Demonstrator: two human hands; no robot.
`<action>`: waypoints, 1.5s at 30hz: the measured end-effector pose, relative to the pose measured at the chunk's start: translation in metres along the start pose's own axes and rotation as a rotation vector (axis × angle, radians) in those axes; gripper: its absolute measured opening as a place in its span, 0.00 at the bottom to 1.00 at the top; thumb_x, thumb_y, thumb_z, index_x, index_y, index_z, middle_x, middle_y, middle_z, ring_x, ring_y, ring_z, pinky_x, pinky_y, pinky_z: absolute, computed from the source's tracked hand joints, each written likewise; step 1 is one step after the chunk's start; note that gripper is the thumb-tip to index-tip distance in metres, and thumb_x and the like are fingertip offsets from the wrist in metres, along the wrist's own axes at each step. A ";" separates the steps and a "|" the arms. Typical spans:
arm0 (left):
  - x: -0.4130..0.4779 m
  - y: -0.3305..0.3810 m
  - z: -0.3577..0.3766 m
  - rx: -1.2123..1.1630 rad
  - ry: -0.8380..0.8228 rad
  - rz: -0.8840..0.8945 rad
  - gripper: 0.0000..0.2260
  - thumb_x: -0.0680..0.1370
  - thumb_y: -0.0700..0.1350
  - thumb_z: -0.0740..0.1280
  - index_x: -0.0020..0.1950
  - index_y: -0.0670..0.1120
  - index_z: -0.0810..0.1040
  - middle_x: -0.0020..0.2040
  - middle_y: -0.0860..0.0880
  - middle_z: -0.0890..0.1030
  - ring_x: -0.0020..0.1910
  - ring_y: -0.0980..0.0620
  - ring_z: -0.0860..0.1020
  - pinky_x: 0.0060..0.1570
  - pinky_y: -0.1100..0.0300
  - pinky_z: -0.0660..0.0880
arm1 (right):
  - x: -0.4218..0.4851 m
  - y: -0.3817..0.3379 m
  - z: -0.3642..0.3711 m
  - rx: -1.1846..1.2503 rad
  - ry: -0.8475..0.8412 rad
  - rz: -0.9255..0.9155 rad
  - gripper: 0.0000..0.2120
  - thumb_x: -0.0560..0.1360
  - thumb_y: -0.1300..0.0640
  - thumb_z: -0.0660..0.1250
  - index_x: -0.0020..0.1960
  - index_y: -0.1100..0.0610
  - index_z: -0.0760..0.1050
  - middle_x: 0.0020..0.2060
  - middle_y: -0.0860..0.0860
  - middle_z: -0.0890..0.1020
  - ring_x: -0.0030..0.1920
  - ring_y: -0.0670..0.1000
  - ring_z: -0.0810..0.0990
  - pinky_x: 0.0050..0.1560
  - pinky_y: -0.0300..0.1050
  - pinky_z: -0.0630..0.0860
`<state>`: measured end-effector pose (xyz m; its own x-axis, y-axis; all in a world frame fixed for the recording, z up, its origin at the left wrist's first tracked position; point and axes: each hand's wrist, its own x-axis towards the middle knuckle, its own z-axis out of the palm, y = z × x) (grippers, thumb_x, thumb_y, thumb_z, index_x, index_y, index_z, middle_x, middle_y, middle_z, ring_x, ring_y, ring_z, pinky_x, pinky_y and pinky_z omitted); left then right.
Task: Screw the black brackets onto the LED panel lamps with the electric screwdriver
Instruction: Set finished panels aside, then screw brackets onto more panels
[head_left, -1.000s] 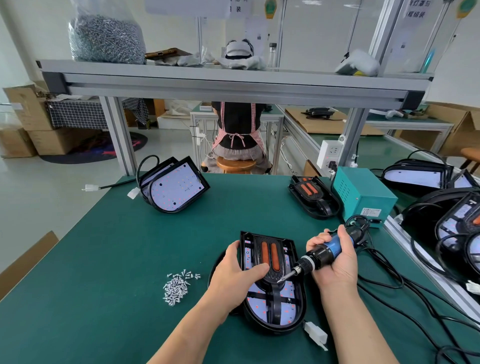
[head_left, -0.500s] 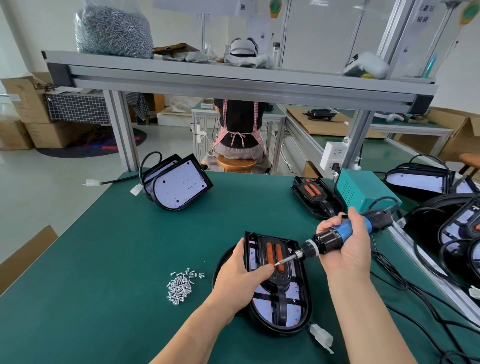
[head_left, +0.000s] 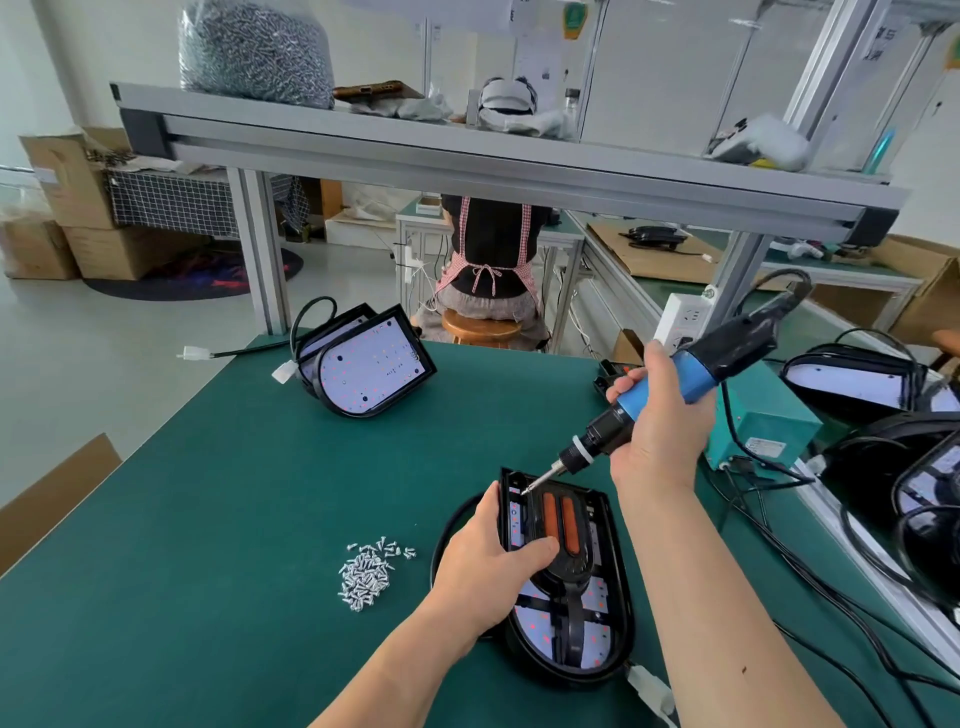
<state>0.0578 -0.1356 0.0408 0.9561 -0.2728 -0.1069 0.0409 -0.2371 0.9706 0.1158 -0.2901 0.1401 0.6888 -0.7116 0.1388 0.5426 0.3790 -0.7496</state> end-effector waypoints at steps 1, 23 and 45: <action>0.000 0.000 0.000 0.002 0.001 -0.001 0.19 0.68 0.54 0.70 0.58 0.60 0.75 0.49 0.59 0.85 0.53 0.54 0.82 0.61 0.48 0.76 | 0.000 0.001 0.004 -0.021 -0.015 -0.024 0.10 0.77 0.61 0.72 0.48 0.55 0.70 0.31 0.51 0.74 0.27 0.49 0.73 0.34 0.45 0.75; -0.004 0.004 -0.001 0.017 0.006 -0.007 0.23 0.68 0.56 0.70 0.63 0.61 0.74 0.50 0.61 0.85 0.53 0.56 0.82 0.62 0.51 0.76 | 0.002 0.022 0.015 -0.191 -0.175 -0.110 0.14 0.75 0.57 0.72 0.54 0.58 0.70 0.27 0.48 0.77 0.27 0.49 0.77 0.35 0.44 0.78; -0.004 0.007 -0.002 -0.018 0.002 -0.064 0.36 0.69 0.57 0.71 0.76 0.56 0.66 0.61 0.57 0.82 0.61 0.54 0.79 0.66 0.51 0.73 | -0.015 0.027 0.033 -0.325 -0.394 -0.188 0.13 0.71 0.55 0.72 0.50 0.56 0.71 0.35 0.58 0.75 0.27 0.50 0.77 0.34 0.43 0.77</action>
<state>0.0552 -0.1344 0.0481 0.9518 -0.2562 -0.1684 0.1071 -0.2368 0.9656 0.1359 -0.2496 0.1393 0.7565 -0.4497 0.4749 0.5400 0.0198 -0.8415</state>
